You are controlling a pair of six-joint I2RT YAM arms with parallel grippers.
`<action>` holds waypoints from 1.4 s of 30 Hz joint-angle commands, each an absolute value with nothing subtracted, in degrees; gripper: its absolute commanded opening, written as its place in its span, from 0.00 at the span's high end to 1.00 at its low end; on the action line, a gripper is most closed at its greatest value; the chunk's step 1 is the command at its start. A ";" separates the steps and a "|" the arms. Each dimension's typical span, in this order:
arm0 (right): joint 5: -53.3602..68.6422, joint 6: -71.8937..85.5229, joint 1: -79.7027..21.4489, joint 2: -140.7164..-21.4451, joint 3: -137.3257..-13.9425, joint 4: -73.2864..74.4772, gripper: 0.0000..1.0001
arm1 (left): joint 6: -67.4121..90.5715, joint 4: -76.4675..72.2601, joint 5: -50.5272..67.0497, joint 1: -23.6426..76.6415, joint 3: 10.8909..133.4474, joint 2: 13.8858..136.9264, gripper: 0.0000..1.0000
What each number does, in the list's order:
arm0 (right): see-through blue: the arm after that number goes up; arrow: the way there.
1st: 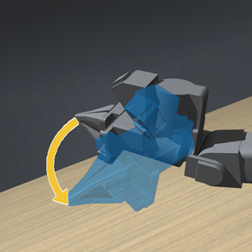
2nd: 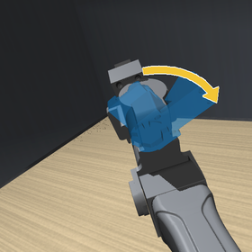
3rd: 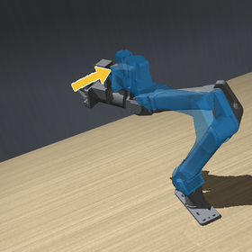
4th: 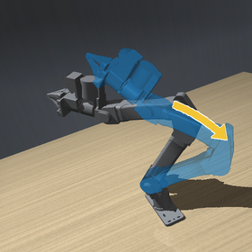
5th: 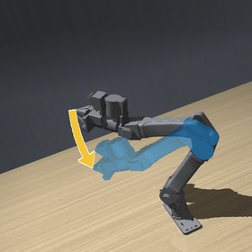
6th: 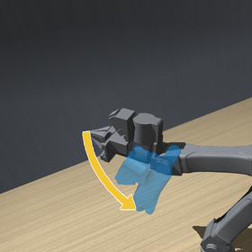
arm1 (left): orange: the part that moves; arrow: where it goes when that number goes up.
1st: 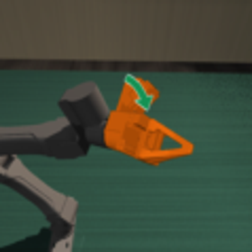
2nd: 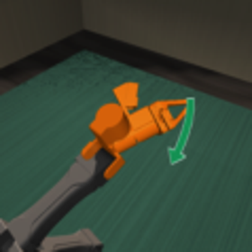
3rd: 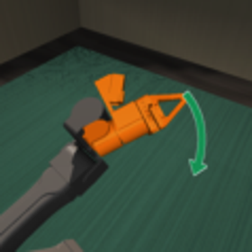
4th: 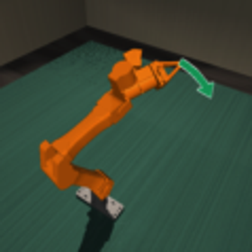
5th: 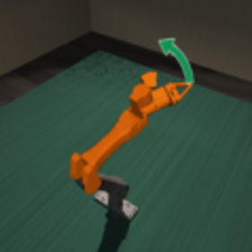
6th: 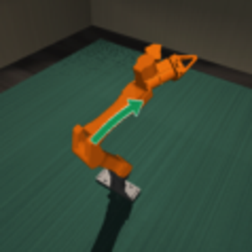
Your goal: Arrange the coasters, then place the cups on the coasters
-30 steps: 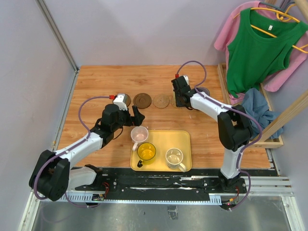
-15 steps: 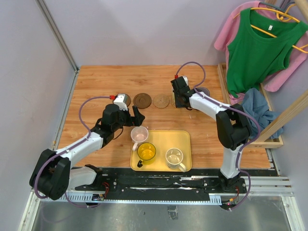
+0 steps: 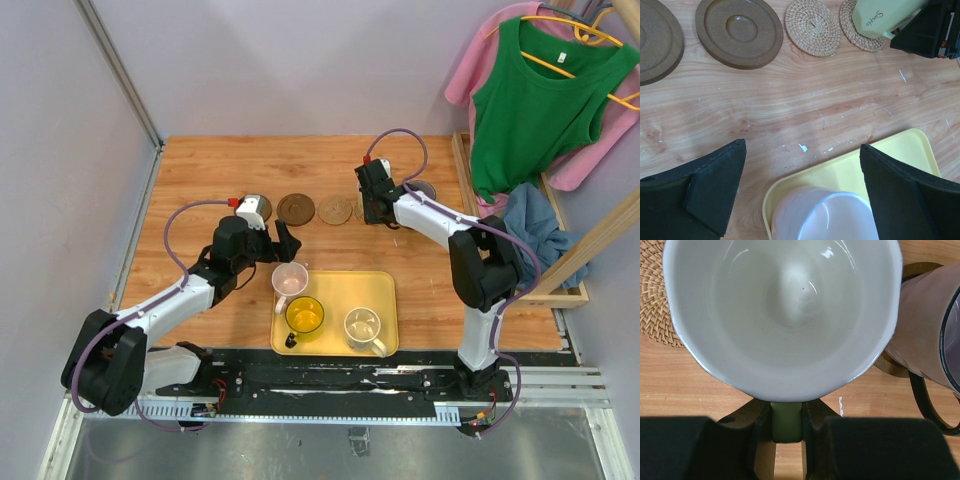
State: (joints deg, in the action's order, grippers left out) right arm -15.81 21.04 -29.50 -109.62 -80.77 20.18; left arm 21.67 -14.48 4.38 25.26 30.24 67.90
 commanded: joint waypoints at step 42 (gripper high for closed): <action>-17.39 22.30 -28.48 -107.85 -78.75 20.02 0.46 | 22.27 -16.35 5.00 25.67 31.22 67.32 0.00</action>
State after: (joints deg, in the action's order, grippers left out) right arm -16.08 22.52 -29.50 -109.58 -79.31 19.33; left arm 22.15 -14.52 4.56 25.26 30.24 67.88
